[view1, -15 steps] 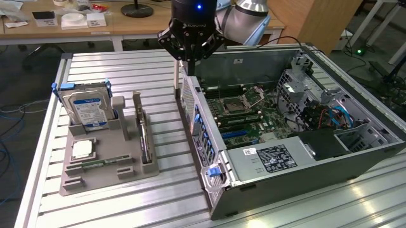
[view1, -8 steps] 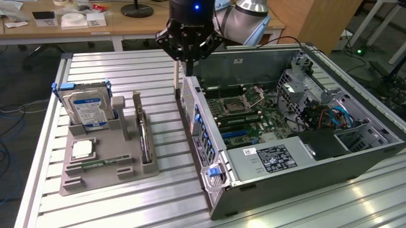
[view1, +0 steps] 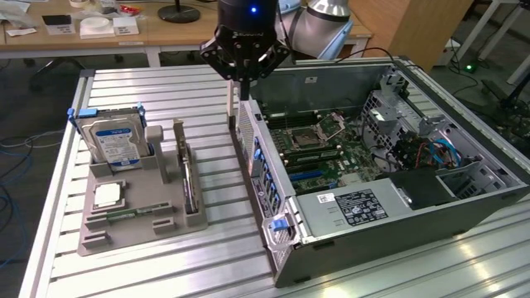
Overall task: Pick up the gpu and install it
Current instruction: 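Reach for the gpu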
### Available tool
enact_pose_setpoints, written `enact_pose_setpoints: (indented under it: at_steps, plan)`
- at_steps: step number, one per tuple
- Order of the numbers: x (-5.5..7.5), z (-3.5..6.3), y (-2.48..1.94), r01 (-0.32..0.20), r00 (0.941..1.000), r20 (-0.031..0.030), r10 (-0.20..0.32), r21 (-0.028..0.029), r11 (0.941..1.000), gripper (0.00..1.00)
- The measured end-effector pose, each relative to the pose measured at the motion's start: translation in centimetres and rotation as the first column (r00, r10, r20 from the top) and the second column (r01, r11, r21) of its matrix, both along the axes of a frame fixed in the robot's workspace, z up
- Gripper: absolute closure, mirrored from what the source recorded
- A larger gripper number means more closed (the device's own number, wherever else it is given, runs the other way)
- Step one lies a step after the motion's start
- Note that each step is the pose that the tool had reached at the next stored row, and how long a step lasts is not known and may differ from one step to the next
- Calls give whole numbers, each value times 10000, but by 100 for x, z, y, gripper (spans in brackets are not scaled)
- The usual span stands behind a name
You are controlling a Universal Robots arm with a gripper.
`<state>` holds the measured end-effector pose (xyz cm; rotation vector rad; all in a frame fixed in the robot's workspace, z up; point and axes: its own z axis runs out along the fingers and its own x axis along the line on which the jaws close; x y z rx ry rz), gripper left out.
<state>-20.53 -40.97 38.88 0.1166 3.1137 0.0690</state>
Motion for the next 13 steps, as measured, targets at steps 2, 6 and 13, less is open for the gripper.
enact_pose_setpoints:
  at_steps: [2, 6, 13]
  plan:
    - [-11, 0, -2, 0, 10000, 0, 0, -1, 10000, 89]
    - [-34, -2, -7, -1, 10000, 0, 1, -1, 10000, 89]
    - [-77, -4, -18, -1, 10000, 0, 1, -1, 10000, 89]
